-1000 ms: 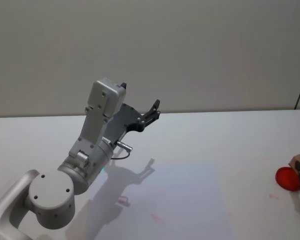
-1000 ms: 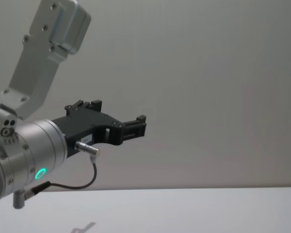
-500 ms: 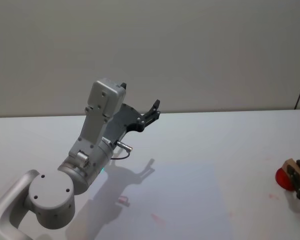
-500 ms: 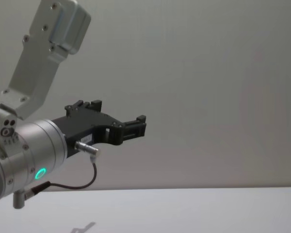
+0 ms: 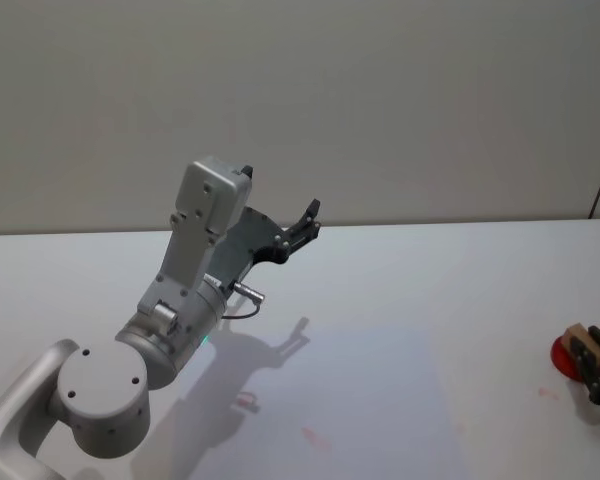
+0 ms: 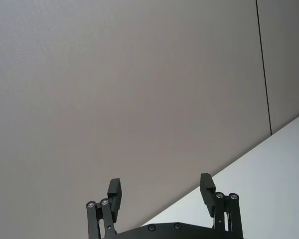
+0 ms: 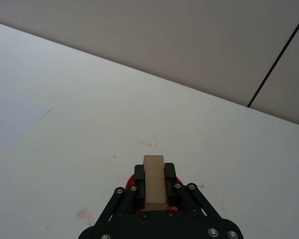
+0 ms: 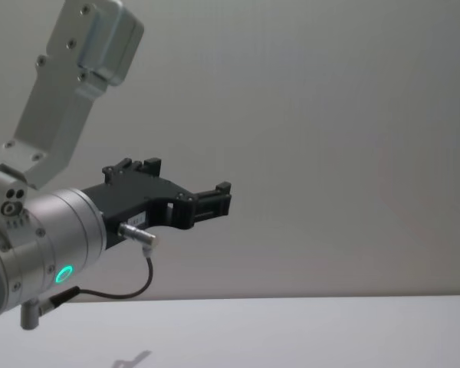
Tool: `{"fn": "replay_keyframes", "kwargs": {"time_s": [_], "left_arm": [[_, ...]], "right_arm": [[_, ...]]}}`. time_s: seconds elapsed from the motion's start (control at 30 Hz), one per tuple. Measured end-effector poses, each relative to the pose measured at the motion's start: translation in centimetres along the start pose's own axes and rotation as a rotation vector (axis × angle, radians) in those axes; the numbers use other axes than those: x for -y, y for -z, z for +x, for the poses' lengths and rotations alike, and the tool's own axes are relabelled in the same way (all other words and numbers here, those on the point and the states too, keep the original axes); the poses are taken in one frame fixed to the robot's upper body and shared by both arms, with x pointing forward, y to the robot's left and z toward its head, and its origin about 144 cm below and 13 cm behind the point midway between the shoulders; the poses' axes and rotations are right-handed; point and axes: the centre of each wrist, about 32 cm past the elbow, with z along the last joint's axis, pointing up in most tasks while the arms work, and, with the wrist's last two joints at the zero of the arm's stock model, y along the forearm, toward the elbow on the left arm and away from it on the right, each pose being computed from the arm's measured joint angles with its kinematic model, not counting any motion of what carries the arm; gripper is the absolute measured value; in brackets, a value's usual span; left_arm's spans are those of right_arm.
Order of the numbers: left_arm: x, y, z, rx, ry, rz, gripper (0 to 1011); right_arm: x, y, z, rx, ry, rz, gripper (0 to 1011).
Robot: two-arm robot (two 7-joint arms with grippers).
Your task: Use the one hand to pick up the stamp and affix it onto the A4 paper.
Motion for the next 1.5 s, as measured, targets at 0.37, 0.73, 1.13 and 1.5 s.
{"fn": "replay_keyframes", "kwargs": {"time_s": [0.37, 0.73, 1.13, 1.5], "left_arm": [[0.0, 0.0, 0.0, 0.000, 0.000, 0.000, 1001], [0.0, 0.0, 0.0, 0.000, 0.000, 0.000, 1001], [0.0, 0.0, 0.0, 0.000, 0.000, 0.000, 1001], [0.0, 0.0, 0.0, 0.000, 0.000, 0.000, 1001]], "right_arm": [[-0.1, 0.1, 0.0, 0.004, 0.000, -0.005, 239], [-0.1, -0.1, 0.1, -0.004, 0.006, 0.003, 575], [0.1, -1.9, 0.4, -0.051, 0.015, 0.077, 936], [0.4, -3.4, 0.3, -0.078, 0.029, 0.143, 1001]]}}
